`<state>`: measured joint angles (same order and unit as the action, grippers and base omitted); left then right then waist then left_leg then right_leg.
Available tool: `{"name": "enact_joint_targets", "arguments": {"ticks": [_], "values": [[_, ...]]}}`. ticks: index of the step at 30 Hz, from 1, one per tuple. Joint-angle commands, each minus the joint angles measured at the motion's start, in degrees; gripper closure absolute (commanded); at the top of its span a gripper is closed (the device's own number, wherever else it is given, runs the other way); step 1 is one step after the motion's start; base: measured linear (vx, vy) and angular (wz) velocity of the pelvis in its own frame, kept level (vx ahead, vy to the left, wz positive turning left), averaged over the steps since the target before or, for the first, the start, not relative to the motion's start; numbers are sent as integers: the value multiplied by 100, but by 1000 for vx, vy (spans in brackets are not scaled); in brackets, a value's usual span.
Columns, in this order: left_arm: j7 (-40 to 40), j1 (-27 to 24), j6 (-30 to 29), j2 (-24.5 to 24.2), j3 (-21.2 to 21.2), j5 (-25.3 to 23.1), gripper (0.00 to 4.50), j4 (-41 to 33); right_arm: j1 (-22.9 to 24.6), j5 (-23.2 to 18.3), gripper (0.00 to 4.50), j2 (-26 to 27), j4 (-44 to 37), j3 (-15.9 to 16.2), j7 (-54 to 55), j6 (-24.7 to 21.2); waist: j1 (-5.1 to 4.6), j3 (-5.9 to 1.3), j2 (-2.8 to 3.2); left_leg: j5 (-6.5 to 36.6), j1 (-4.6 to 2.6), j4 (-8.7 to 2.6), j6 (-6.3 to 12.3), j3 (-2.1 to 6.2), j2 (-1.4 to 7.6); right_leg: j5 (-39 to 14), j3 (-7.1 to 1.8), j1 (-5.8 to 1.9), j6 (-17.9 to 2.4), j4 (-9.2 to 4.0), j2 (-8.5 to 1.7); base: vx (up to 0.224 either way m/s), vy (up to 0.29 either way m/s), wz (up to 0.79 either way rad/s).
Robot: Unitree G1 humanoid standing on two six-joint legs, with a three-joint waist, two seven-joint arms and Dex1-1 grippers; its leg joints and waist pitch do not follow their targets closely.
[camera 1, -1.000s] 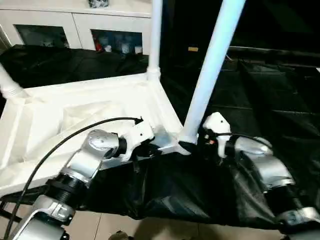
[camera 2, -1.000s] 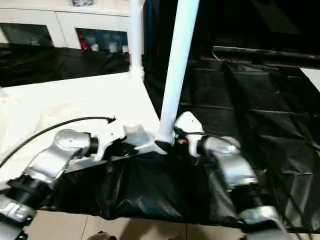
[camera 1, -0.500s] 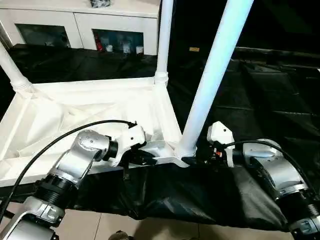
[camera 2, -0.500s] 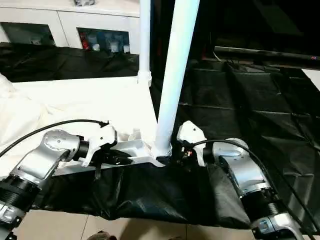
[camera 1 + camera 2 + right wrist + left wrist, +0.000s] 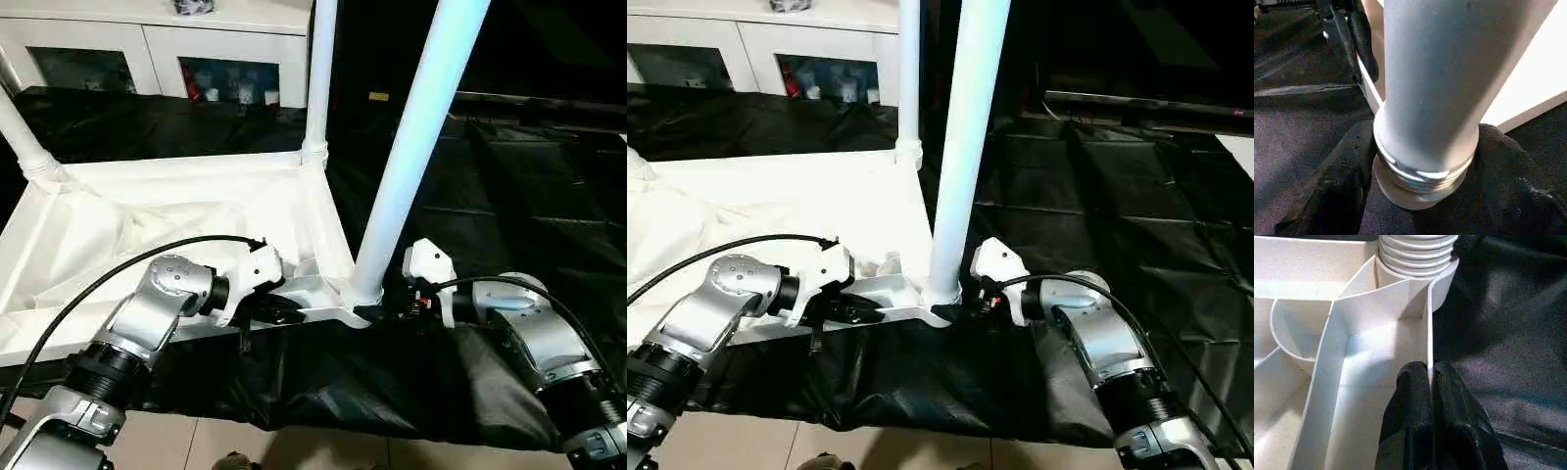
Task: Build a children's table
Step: Rotate leg to tighten
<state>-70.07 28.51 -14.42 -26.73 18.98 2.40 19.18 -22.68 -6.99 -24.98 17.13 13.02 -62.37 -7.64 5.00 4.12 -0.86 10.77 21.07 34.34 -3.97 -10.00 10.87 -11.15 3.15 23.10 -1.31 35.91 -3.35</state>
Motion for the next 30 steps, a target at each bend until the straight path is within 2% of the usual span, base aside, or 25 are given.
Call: {"name": "enact_joint_targets", "arguments": {"ticks": [1, 4, 5, 7, 9, 10, 11, 12, 13, 14, 15, 17, 20, 22, 25, 28, 30], "values": [[-66, 15, 142, 131, 44, 144, 450, -296, 40, -80, 174, 135, -174, 178, -69, -59, -13, -383, -38, 921, -51, -402, 271, 58, 229, -1389, -291, -286, -1084, -486, -463, 0, 0, 0], [270, 49, 26, 224, 41, -10, 450, -247, 104, -77, 175, 299, -101, 106, 181, -70, -14, -379, -32, 935, -62, -401, 262, 53, 235, -1361, -297, -270, -1099, -492, -464, 0, 0, 0], [578, 94, -98, 363, 1, -87, 450, -193, 84, -20, 175, 487, 63, 12, 562, -80, -14, -375, -16, 954, -59, -411, 225, 61, 236, -1406, -294, -272, -1098, -489, -467, 0, 0, 0], [934, 152, -239, 544, -59, -149, 450, -131, 45, 56, 175, 723, 273, -102, 1035, -60, -30, -369, -26, 1054, -72, -413, 152, 63, 226, -1604, -283, -267, -1083, -520, -472, 0, 0, 0], [1609, 280, -546, 997, -134, -241, 450, -19, -61, 167, 175, 1212, 631, -214, 1834, -133, -57, -353, -22, 1137, -75, -421, 74, 62, 218, -1812, -286, -243, -1051, -548, -472, 0, 0, 0], [1757, 315, -645, 1124, -132, -262, 450, 9, -91, 198, 175, 1358, 723, -231, 2045, -124, -64, -364, -28, 1143, -69, -423, 41, 72, 220, -1863, -279, -267, -1020, -541, -480, 0, 0, 0], [1831, 334, -700, 1192, -128, -273, 450, 24, -108, 216, 175, 1441, 773, -240, 2162, -106, -76, -366, -33, 1100, -66, -426, 13, 77, 215, -1857, -280, -260, -986, -545, -474, 0, 0, 0], [2137, 407, -819, 1421, -139, -330, 450, 120, -180, 269, 175, 1702, 917, -256, 2532, -155, -94, -377, -32, 1068, -59, -421, 17, 78, 214, -1767, -284, -271, -987, -526, -475, 0, 0, 0], [2137, 407, -819, 1421, -139, -330, 450, 120, -180, 269, 175, 1702, 917, -256, 2532, -155, -114, -369, -33, 1074, -55, -423, 31, 74, 210, -1738, -288, -261, -994, -535, -466, 0, 0, 0], [2536, 512, -898, 1729, -114, -431, 450, 282, -292, 329, 175, 2116, 1121, -293, 3083, -246, -117, -386, -61, 1083, -68, -410, 54, 64, 197, -1759, -287, -268, -971, -544, -467, 0, 0, 0], [2707, 568, -908, 1859, -83, -495, 450, 386, -363, 379, 175, 2326, 1233, -317, 3404, -228, -121, -379, -40, 1031, -57, -419, 53, 76, 189, -1787, -286, -269, -952, -556, -478, 0, 0, 0], [2802, 608, -875, 1975, -28, -598, 450, 490, -494, 471, 175, 2589, 1422, -395, 3847, -189, -140, -389, -35, 1020, -61, -422, 34, 76, 191, -1775, -287, -259, -933, -552, -473, 0, 0, 0], [2829, 608, -849, 2026, -30, -669, 450, 484, -583, 447, 175, 2717, 1529, -475, 3844, 28, -139, -407, -8, 1003, -52, -427, 55, 82, 209, -1470, -289, -278, -958, -522, -474, 0, 0, 0], [2792, 594, -811, 1982, -16, -683, 450, 418, -601, 330, 106, 2715, 1490, -578, 3727, 102, -140, -411, -11, 1022, -50, -425, 85, 77, 207, -1379, -289, -284, -982, -521, -474, 0, 0, 0], [2682, 544, -774, 1869, -22, -671, 450, 336, -541, 262, 93, 2561, 1320, -594, 3472, 64, -135, -408, -13, 1063, -49, -428, 130, 74, 212, -1382, -291, -288, -1005, -526, -479, 0, 0, 0], [2445, 454, -604, 1695, -17, -645, 450, 256, -432, 366, 57, 2252, 1086, -555, 3246, 178, -122, -422, -27, 1005, -41, -419, 145, 73, 212, -1341, -293, -308, -1004, -516, -483, 0, 0, 0], [2196, 358, -504, 1518, -22, -587, 450, 134, -302, 289, 57, 1904, 767, -556, 2913, 90, -109, -443, -33, 780, -21, -401, 226, 69, 213, -989, -296, -326, -1049, -468, -475, 0, 0, 0]]}}
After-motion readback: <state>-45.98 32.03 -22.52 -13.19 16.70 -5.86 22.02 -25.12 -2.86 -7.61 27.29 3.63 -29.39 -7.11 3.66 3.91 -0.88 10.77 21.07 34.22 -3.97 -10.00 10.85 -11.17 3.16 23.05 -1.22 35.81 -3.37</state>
